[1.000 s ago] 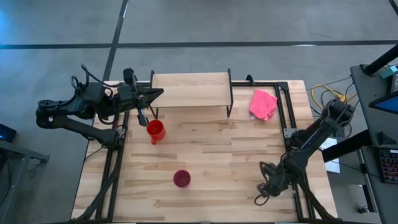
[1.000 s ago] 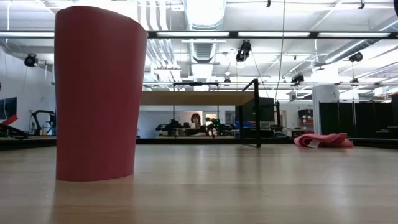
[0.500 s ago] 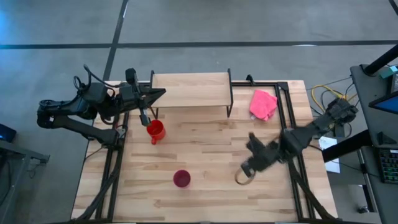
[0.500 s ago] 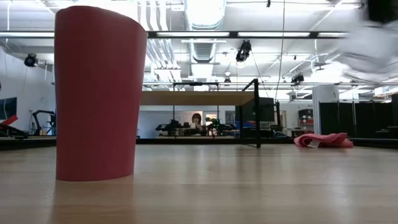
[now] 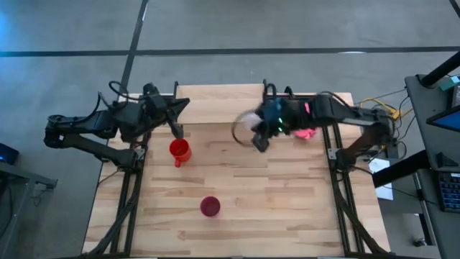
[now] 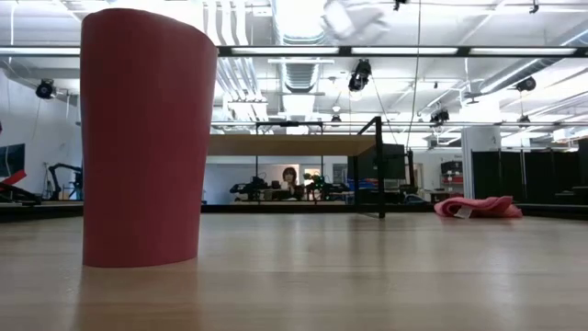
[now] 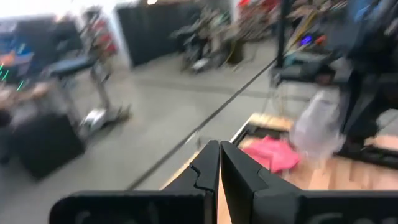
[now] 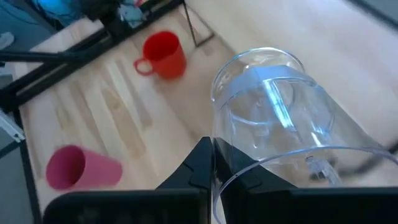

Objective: Stack small to large cups/mugs on shelf
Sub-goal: Put the transparent mug on the shelf

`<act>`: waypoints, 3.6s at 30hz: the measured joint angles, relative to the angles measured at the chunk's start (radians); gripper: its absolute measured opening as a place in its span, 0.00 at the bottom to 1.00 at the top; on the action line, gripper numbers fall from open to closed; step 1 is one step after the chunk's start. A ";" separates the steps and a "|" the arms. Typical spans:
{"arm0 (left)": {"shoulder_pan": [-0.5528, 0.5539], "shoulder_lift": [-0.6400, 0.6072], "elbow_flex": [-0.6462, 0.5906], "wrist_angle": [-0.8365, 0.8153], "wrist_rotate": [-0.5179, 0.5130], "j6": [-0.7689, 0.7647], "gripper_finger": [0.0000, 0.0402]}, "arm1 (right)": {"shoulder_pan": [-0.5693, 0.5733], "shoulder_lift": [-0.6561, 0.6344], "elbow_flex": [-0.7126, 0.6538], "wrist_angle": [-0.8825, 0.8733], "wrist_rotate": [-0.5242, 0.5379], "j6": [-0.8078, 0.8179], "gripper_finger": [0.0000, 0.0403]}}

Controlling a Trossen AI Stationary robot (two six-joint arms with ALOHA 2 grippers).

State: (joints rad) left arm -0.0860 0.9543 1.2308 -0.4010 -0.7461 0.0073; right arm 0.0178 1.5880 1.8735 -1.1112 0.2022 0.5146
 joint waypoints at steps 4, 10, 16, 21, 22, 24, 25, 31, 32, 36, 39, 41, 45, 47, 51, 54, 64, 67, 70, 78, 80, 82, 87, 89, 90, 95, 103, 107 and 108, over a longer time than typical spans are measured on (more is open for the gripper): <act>0.001 0.000 0.000 -0.100 -0.022 -0.141 0.00 | -0.075 0.116 0.162 -0.041 -0.048 -0.139 0.02; 0.003 0.000 0.000 -0.208 -0.022 -0.248 0.00 | -0.160 0.299 0.363 -0.060 -0.215 -0.318 0.02; 0.035 0.017 0.000 -0.379 -0.008 -0.412 0.00 | -0.214 0.425 0.474 -0.029 -0.338 -0.433 0.02; 0.055 0.049 -0.006 -0.392 0.035 -0.446 0.00 | -0.249 0.463 0.463 -0.035 -0.366 -0.480 0.02; 0.059 0.062 -0.007 -0.387 0.039 -0.446 0.00 | -0.253 0.473 0.463 -0.029 -0.366 -0.484 0.02; 0.075 0.087 -0.012 -0.385 0.069 -0.446 0.00 | -0.259 0.488 0.467 -0.007 -0.366 -0.486 0.02; 0.086 0.105 -0.014 -0.387 0.091 -0.446 0.00 | -0.260 0.494 0.473 -0.007 -0.366 -0.487 0.02; 0.114 0.201 -0.027 -0.324 0.131 -0.389 0.00 | -0.258 0.502 0.479 -0.007 -0.366 -0.498 0.02; 0.115 0.212 -0.027 -0.307 0.132 -0.368 0.00 | -0.258 0.502 0.479 -0.006 -0.363 -0.498 0.02; 0.124 0.240 -0.027 -0.239 0.148 -0.331 0.00 | -0.261 0.497 0.479 -0.006 -0.359 -0.497 0.02; 0.138 0.261 -0.027 -0.204 0.172 -0.329 0.00 | -0.261 0.496 0.479 -0.012 -0.359 -0.493 0.02; 0.143 0.273 -0.027 -0.187 0.191 -0.332 0.00 | -0.257 0.496 0.479 -0.023 -0.359 -0.488 0.02; 0.144 0.281 -0.028 -0.183 0.235 -0.336 0.00 | -0.239 0.494 0.479 -0.086 -0.359 -0.482 0.02; 0.143 0.275 -0.029 -0.183 0.245 -0.337 0.00 | -0.227 0.494 0.479 -0.152 -0.359 -0.487 0.02; 0.143 0.233 -0.029 -0.182 0.289 -0.338 0.00 | -0.190 0.494 0.479 -0.294 -0.358 -0.556 0.02; 0.143 0.192 -0.029 -0.183 0.382 -0.287 0.00 | -0.152 0.494 0.479 -0.345 -0.358 -0.692 0.02; 0.145 0.090 -0.046 -0.183 0.678 -0.236 0.00 | -0.044 0.464 0.478 -0.370 -0.358 -1.184 0.02; 0.145 0.079 -0.060 -0.186 0.703 -0.236 0.00 | -0.008 0.448 0.478 -0.350 -0.358 -1.314 0.02; 0.146 0.083 -0.058 -0.184 0.748 -0.237 0.00 | 0.035 0.444 0.478 -0.312 -0.358 -1.423 0.02; 0.146 0.126 -0.041 -0.183 0.835 -0.237 0.01 | 0.134 0.444 0.478 -0.229 -0.171 -1.558 0.02; 0.149 0.137 -0.042 -0.182 0.863 -0.237 0.04 | 0.148 0.444 0.478 -0.219 -0.090 -1.569 0.02; 0.156 0.146 -0.044 -0.183 0.916 -0.237 0.08 | 0.156 0.444 0.478 -0.214 -0.050 -1.567 0.02; 0.170 0.150 -0.037 -0.182 0.933 -0.233 0.21 | 0.172 0.444 0.478 -0.215 -0.043 -1.524 0.02; 0.178 0.146 -0.033 -0.179 0.933 -0.229 0.26 | 0.181 0.444 0.478 -0.214 -0.042 -1.533 0.02; 0.183 0.143 -0.031 -0.182 0.933 -0.229 0.27 | 0.186 0.444 0.478 -0.214 -0.042 -1.542 0.02; 0.201 0.127 -0.022 -0.178 0.956 -0.205 0.32 | 0.207 0.444 0.478 -0.202 -0.042 -1.571 0.02; 0.214 0.134 -0.020 -0.083 1.231 -0.211 0.32 | 0.218 0.444 0.478 -0.086 -0.007 -1.658 0.02; 0.231 0.127 -0.016 -0.079 1.234 -0.211 0.32 | 0.216 0.444 0.477 -0.065 0.028 -1.674 0.02; 0.236 0.126 -0.016 -0.078 1.235 -0.210 0.32 | 0.216 0.444 0.477 -0.064 0.030 -1.674 0.02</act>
State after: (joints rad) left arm 0.1495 1.0798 1.2152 -0.4790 0.4892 -0.2028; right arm 0.2336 2.0315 2.3501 -1.1748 0.2325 -1.1595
